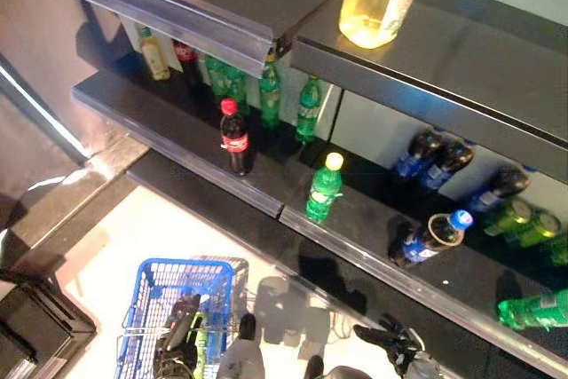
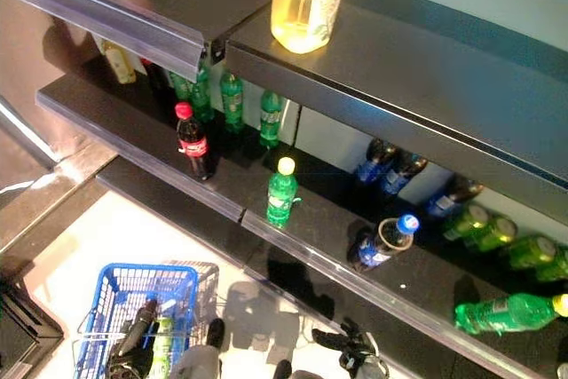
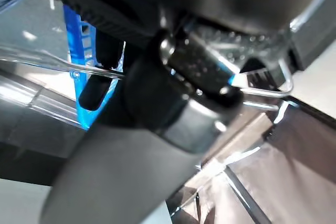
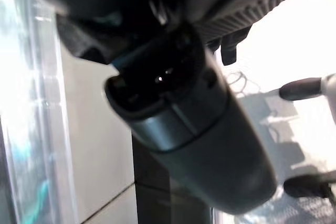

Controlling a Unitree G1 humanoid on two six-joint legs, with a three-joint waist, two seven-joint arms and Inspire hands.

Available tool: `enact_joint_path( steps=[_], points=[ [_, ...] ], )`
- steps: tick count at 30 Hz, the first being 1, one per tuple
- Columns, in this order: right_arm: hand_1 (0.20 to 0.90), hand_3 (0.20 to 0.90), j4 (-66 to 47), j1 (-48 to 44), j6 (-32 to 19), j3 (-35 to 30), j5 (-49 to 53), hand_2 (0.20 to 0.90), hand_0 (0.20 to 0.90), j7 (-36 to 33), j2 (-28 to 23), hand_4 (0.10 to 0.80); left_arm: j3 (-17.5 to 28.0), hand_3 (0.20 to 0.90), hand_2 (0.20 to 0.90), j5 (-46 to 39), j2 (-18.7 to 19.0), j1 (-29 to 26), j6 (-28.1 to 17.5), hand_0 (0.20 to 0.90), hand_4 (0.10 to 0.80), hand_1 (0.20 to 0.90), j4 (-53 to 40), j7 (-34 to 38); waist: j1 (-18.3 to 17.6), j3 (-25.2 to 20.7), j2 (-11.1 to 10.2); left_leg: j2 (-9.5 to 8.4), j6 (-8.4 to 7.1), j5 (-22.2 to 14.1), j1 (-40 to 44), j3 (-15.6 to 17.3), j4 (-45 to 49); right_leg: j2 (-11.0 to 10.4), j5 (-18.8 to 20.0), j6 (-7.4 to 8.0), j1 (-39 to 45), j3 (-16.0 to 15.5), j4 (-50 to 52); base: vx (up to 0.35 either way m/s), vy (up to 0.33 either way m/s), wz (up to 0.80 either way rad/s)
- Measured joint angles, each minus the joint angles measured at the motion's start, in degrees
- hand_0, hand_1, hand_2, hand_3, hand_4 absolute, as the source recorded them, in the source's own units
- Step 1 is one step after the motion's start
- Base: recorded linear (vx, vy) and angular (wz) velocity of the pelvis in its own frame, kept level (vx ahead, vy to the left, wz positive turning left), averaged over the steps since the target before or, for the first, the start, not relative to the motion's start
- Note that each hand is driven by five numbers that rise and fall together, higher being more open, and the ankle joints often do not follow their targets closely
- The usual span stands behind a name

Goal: Pick up the drink and place into the basket.

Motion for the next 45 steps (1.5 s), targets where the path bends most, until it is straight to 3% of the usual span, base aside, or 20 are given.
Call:
enact_joint_path(
  steps=[1, 2, 3, 4, 5, 6, 10, 13, 15, 17, 22, 32, 36, 45],
  points=[
    [0.900, 0.900, 0.69, -0.14, 0.03, 0.02, 0.02, 0.900, 0.900, 0.21, 0.33, 0.800, 0.14, 0.200, 0.300, -0.02, 0.16, -0.02, -0.39, 0.300, 0.100, 0.300, 0.97, -0.01, 0.10, -0.61, -0.68, 0.55, 2.20, -2.76, 0.29, 0.59, 1.06, -1.09, 0.84, 0.62, 0.35, -2.92, -0.68, -0.042, 0.315, -0.16],
    [0.900, 0.900, 0.59, 0.08, -0.42, 0.01, -0.01, 0.900, 0.900, 0.84, 0.94, 0.800, 1.82, 0.200, 0.300, -0.03, 0.77, -0.06, -0.63, 0.300, 0.100, 0.300, 1.86, 0.00, -0.50, -1.25, -1.70, 2.14, 1.78, -4.64, 1.00, 0.69, 2.84, -1.75, 1.73, 1.07, 0.95, -4.65, -1.49, -0.027, 0.255, -0.08],
    [0.900, 0.900, 0.46, 0.60, -0.97, 0.04, -0.01, 0.900, 0.900, 1.28, 1.09, 0.800, 1.99, 0.200, 0.300, -0.03, 1.58, -0.30, -0.59, 0.300, 0.100, 0.300, 2.50, 0.03, -1.29, -1.54, -1.69, 3.29, 2.41, -5.49, 2.10, 0.88, 3.74, -1.95, 1.74, 1.47, 1.36, -5.59, -1.42, 0.000, 0.342, 0.32],
    [0.900, 0.900, 0.08, 1.68, -1.38, 0.02, -0.01, 0.900, 0.900, 1.40, 0.65, 0.800, 1.20, 0.200, 0.300, 0.16, 1.80, -0.53, -0.40, 0.300, 0.100, 0.300, 2.61, -0.03, -3.03, -1.99, -0.65, 4.47, 2.99, -6.94, 3.18, 1.61, 3.46, -1.62, 1.32, 2.49, 1.81, -6.01, -0.67, 0.008, 0.388, 0.75],
    [0.900, 0.900, 0.42, 2.33, -1.50, -0.02, -0.01, 0.900, 0.900, 1.37, 0.77, 0.800, 0.01, 0.200, 0.300, 0.65, 1.52, -1.08, -0.14, 0.300, 0.100, 0.300, 2.69, -0.02, -4.14, -2.04, 0.09, 4.75, 2.08, -8.70, 3.43, 2.17, 2.35, -2.12, 0.85, 3.31, 1.92, -5.67, 0.51, 0.012, 0.531, 1.16],
    [0.900, 0.900, 1.46, 2.47, -0.62, 0.48, 0.03, 0.900, 0.900, 1.22, 0.86, 0.800, -2.45, 0.200, 0.300, 1.32, 1.68, -2.18, 0.98, 0.300, 0.100, 0.300, 3.02, 0.12, -5.27, -1.77, -0.12, 3.44, 1.08, -7.84, 3.80, 3.40, 0.97, -3.51, 0.23, 4.17, 2.04, -4.88, 1.95, 0.006, 0.321, 0.99],
    [0.900, 0.900, -2.62, 2.27, 0.07, 3.96, -0.36, 0.900, 0.900, 2.62, 3.40, 0.800, -7.18, 0.200, 0.300, 4.72, 2.97, -0.08, 2.36, 0.300, 0.100, 0.300, 2.33, 0.18, -5.02, -2.92, -1.94, -0.55, 3.78, -5.42, 5.35, 3.22, -2.50, -6.56, 0.40, 4.56, 2.34, -2.21, 0.82, -0.008, 0.137, 0.33],
    [0.900, 0.900, -8.74, 1.06, 0.52, 6.96, -2.66, 0.900, 0.900, 3.84, 4.51, 0.800, -7.34, 0.200, 0.300, 4.90, 3.26, 0.08, 3.77, 0.300, 0.100, 0.300, 2.12, 0.18, -5.09, -3.01, -2.06, -1.45, 4.01, -4.21, 5.90, 3.32, -4.51, -7.40, 1.67, 6.56, 2.62, -2.00, -1.23, -0.031, 0.068, 0.01],
    [0.900, 0.900, -13.11, 0.97, 1.23, 8.85, -5.21, 0.900, 0.900, 4.36, 4.29, 0.800, -7.39, 0.200, 0.300, 4.94, 3.22, 0.13, 3.77, 0.300, 0.100, 0.300, 1.39, 0.18, -4.97, -3.08, -2.12, -1.15, 4.06, -3.21, 5.96, 3.31, -5.59, -7.09, 3.07, 8.06, 3.52, -2.20, -3.48, -0.076, 0.012, 0.00],
    [0.900, 0.900, -17.62, 0.91, 1.35, 10.99, -7.45, 0.900, 0.900, 6.09, 3.24, 0.800, -7.57, 0.200, 0.300, 4.95, 2.93, 0.59, 3.78, 0.300, 0.100, 0.300, -0.38, 0.19, -4.83, -3.11, -2.07, -0.34, 3.76, -2.38, 6.30, 3.28, -6.73, -5.90, 4.68, 8.03, 4.30, -2.34, -5.42, -0.105, -0.049, -0.02],
    [0.900, 0.900, -34.52, 2.28, 0.71, 15.29, -10.70, 0.900, 0.900, 11.54, -4.95, 0.800, -8.67, 0.200, 0.300, 5.81, 2.68, 1.24, 3.76, 0.300, 0.100, 0.300, -2.59, 0.23, -4.85, -3.12, -2.07, 1.37, 2.70, -1.53, 6.95, 3.30, -7.30, -3.69, 6.07, 7.08, 6.07, -2.40, -8.79, -0.097, -0.085, -0.03],
    [0.900, 0.900, -51.87, 1.71, -5.48, 12.37, -11.93, 0.900, 0.900, 15.33, -14.72, 0.800, -7.31, 0.200, 0.300, 5.75, 2.27, 2.04, 3.44, 0.300, 0.100, 0.300, -2.67, 0.63, -5.16, -3.00, -0.83, 2.80, 2.35, -1.38, 6.85, 3.40, -7.31, -2.13, 6.57, 6.28, 6.34, -2.37, -9.59, -0.070, -0.048, 0.00],
    [0.900, 0.900, -55.73, 1.68, -8.71, 9.55, -14.36, 0.900, 0.900, 11.77, -14.81, 0.800, -7.08, 0.200, 0.300, 5.78, 1.77, 2.14, 3.44, 0.300, 0.100, 0.300, -2.66, 1.58, -5.27, -3.13, -0.33, 2.81, 2.34, -1.39, 6.85, 3.61, -7.32, -2.16, 6.57, 6.26, 6.29, -2.31, -9.51, -0.037, 0.002, -0.01],
    [0.900, 0.900, -61.30, 1.53, -16.02, 4.95, -23.13, 0.900, 0.900, -4.79, -14.56, 0.800, -4.28, 0.200, 0.300, 6.23, -0.20, 4.29, 3.30, 0.300, 0.100, 0.300, -2.58, 2.70, -6.28, -3.44, 0.90, 3.23, 2.23, -1.49, 7.40, 6.45, -7.30, -2.29, 6.70, 6.12, 5.44, -0.86, -9.07, -0.024, 0.039, -0.10]
  ],
)
